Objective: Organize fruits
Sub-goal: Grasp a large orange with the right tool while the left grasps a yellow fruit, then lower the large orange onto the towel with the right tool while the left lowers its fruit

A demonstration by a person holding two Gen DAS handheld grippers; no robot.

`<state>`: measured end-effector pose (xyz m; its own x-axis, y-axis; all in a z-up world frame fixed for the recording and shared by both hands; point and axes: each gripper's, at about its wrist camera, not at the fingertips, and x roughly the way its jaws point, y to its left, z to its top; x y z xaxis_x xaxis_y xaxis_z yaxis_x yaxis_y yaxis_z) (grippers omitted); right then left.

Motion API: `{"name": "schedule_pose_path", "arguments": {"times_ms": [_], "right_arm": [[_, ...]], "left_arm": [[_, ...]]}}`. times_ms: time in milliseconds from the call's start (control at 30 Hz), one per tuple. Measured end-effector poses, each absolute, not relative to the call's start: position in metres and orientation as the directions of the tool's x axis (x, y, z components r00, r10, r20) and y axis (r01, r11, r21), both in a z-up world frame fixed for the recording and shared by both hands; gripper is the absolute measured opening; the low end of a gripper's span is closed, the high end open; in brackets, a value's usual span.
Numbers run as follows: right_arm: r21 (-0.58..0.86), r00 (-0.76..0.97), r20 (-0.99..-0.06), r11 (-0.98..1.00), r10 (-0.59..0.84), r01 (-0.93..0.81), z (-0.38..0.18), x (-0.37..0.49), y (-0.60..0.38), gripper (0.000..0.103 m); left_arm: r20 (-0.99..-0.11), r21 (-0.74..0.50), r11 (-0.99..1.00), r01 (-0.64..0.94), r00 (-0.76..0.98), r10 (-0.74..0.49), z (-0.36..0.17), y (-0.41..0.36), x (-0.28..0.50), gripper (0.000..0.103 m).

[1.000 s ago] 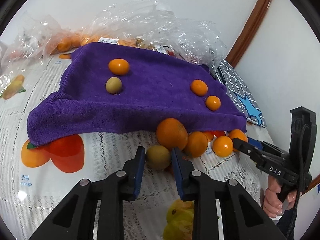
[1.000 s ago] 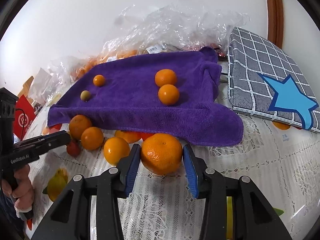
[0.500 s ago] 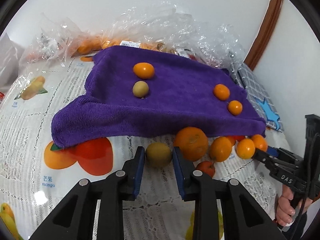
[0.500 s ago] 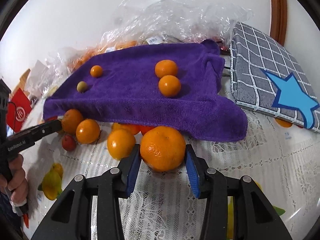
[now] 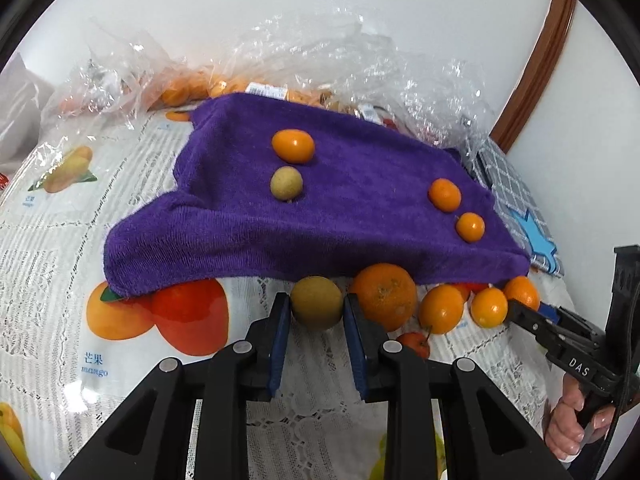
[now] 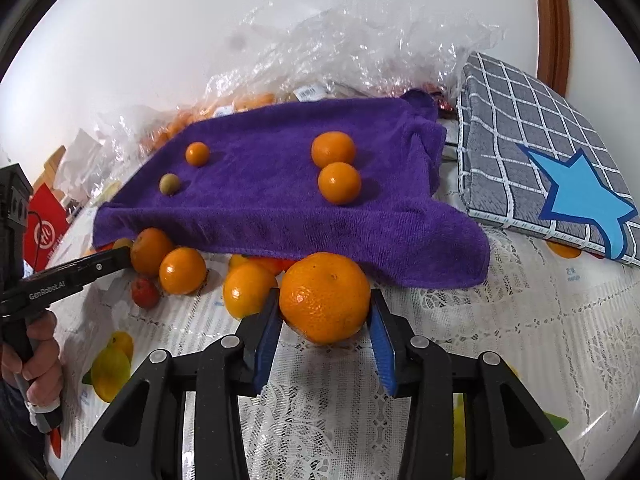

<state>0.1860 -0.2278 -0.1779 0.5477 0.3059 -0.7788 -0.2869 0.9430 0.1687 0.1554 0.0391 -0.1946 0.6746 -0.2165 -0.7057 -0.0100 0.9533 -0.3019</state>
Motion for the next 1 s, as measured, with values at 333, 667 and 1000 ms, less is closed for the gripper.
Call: {"name": "schedule_pose_path", "arguments": {"times_ms": [333, 667, 1000], "right_arm": [[0.153, 0.6, -0.739, 0.943, 0.307, -0.294, -0.168, 0.179, -0.229, 0.042], [0.231, 0.645, -0.683, 0.939, 0.342, -0.253, -0.144, 0.187, -0.245, 0.042], [0.162, 0.67, -0.686, 0.958, 0.283, -0.239, -0.126, 0.252, -0.239, 0.042]], "left_arm": [[-0.622, -0.318, 0.947, -0.037, 0.762, -0.179, -0.179, 0.048, 0.149, 0.026], [-0.585, -0.256, 0.962, -0.093, 0.808, -0.078, -0.157, 0.059, 0.145, 0.026], [-0.561, -0.208, 0.971, -0.12, 0.827, -0.018, -0.13, 0.066, 0.199, 0.026]]}}
